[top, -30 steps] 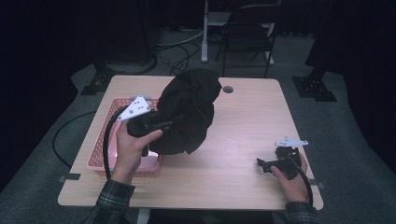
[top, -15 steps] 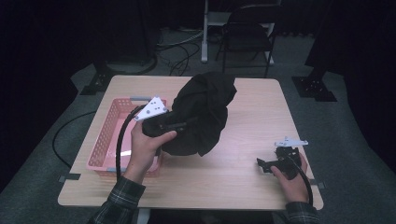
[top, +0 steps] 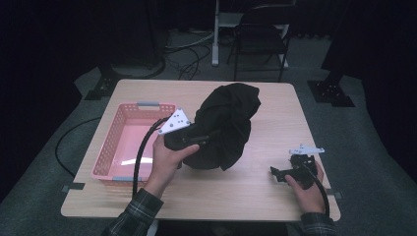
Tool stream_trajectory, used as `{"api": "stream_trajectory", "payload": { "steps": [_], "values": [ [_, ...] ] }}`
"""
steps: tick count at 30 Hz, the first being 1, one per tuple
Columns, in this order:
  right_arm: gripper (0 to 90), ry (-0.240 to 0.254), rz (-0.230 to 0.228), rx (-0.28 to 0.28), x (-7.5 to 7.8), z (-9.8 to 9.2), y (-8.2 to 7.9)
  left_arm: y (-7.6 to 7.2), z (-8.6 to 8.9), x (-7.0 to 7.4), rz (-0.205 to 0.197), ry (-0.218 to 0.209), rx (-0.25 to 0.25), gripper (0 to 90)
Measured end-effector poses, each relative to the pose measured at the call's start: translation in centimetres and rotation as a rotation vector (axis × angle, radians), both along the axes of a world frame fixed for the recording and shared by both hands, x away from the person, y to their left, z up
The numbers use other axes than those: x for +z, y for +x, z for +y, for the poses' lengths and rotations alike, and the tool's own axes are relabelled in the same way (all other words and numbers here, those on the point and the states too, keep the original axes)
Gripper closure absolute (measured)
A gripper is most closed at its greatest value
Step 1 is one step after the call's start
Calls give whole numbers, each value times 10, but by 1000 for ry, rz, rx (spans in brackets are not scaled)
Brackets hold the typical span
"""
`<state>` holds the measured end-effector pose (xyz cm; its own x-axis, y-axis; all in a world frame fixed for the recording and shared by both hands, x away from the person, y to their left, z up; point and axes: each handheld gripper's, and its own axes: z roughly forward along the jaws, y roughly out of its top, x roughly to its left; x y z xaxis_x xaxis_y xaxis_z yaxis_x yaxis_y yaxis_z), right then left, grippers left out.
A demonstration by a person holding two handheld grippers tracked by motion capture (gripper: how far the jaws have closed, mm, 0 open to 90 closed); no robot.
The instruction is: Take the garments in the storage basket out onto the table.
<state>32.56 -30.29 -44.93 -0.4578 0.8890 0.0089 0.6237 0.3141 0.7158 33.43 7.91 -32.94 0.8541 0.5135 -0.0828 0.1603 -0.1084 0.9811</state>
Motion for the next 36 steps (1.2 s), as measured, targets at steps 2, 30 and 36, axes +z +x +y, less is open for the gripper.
{"api": "stream_trajectory", "payload": {
  "steps": [2, 30, 36],
  "values": [
    [0, 0, 0, 0, 0, 0, 0, 0, -2, -3, -7, -2, 6, 616],
    [0, 0, 1, -1, 0, 0, 0, -2, -32, -39, 3, 65, -18, 614],
    [0, 1, 0, -1, 0, 0, 0, -1, -36, -46, 13, 82, -20, 614]
  ]
}}
